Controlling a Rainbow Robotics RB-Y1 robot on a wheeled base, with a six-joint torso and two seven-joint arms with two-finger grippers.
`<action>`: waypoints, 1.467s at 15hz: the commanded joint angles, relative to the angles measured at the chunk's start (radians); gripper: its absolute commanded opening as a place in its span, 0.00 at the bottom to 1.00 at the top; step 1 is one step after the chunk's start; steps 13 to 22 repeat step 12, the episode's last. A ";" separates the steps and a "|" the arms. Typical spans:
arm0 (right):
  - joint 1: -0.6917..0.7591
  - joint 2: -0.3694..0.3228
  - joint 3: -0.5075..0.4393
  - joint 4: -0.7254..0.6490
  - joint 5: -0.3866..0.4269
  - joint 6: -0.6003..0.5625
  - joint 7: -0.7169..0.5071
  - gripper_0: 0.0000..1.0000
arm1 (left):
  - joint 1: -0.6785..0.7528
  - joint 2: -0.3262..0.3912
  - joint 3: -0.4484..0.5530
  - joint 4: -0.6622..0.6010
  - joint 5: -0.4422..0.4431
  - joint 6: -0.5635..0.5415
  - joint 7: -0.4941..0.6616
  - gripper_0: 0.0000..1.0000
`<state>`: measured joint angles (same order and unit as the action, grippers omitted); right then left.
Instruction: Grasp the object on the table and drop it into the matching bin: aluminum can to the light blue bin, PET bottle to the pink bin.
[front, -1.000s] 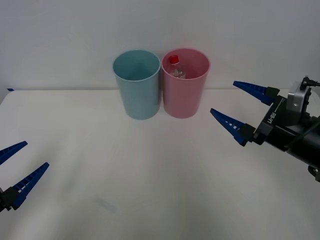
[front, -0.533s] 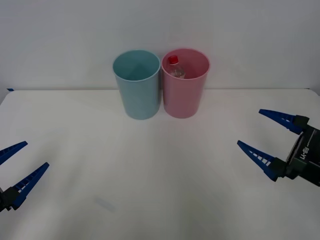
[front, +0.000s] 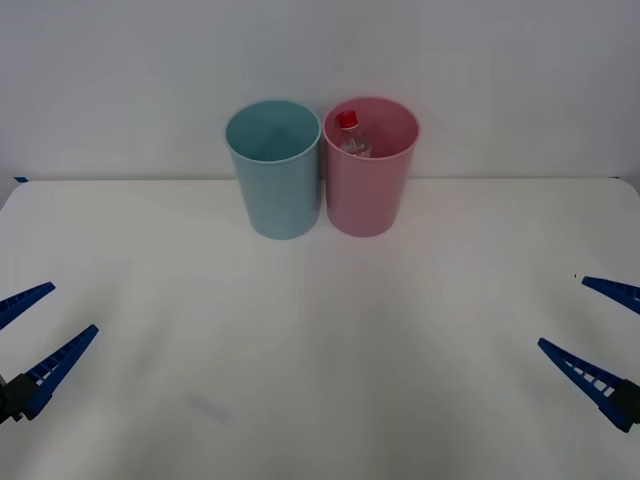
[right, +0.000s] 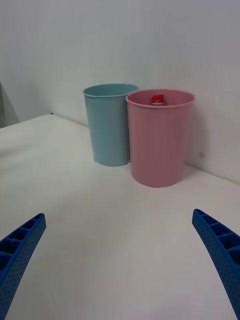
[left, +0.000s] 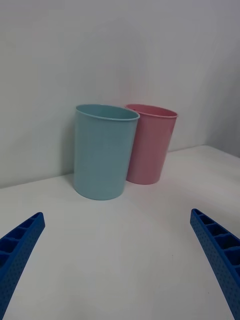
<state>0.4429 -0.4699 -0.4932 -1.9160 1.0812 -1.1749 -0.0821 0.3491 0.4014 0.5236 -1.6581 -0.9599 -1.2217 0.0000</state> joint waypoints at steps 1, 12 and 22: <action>0.056 0.001 -0.015 0.000 -0.030 -0.014 -0.001 1.00 | 0.000 0.000 0.000 0.000 0.000 0.000 0.000 1.00; 0.140 0.001 -0.036 -0.001 -0.034 -0.019 0.007 1.00 | 0.000 0.000 0.000 0.000 0.000 0.000 0.000 1.00; 0.140 0.001 -0.036 -0.001 -0.034 -0.019 0.007 1.00 | 0.000 0.000 0.000 0.000 0.000 0.000 0.000 1.00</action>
